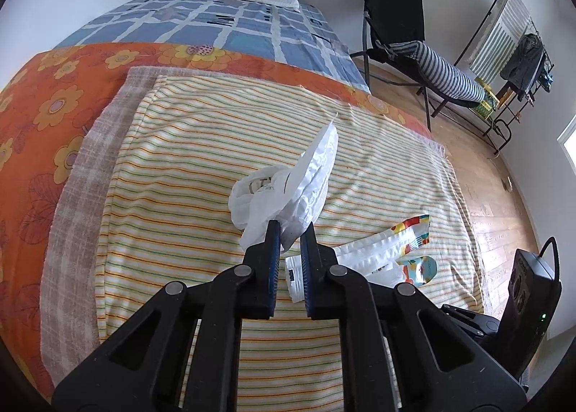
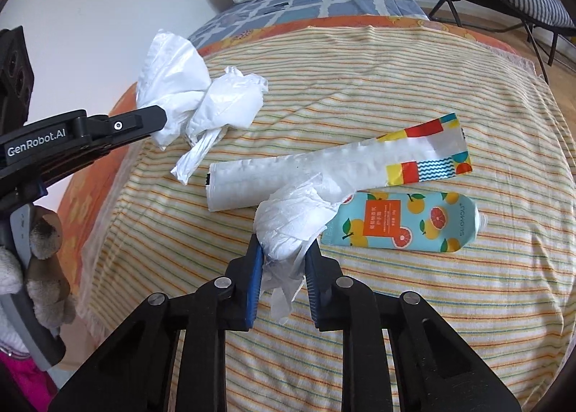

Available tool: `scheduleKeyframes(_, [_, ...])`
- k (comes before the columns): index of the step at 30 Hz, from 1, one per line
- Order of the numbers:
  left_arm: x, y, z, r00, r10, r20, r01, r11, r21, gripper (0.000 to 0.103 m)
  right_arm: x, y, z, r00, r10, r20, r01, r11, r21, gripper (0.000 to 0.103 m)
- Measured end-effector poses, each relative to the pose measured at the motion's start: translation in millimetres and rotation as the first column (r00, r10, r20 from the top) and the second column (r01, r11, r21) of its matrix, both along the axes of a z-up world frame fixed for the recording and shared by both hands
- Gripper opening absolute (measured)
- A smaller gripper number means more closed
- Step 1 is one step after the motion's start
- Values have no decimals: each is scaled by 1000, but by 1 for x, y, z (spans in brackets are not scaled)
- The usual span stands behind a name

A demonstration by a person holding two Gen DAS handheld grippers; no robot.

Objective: Collect trash
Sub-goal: 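Grasp the crumpled white tissue with the right tool while the left grasps the white bag, then carry the tissue and bag over the blue basket and open both tools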

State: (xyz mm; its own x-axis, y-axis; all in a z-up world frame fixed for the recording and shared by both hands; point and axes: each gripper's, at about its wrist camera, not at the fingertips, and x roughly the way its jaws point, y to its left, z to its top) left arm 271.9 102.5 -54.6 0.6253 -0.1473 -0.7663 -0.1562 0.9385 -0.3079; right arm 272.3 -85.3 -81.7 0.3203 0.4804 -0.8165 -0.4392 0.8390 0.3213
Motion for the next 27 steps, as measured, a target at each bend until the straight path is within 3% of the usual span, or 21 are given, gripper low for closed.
scheduleKeyframes(14, [-23,20,28,998,19,60,-17,1000,-19,4,-21,-15,32,998,18,68,-20,999,27,18])
scheduleKeyframes(27, [-65,17,50,995,-55,85,54,998,9,4,-46,-33,49,995,25,94,-28,999,22,18])
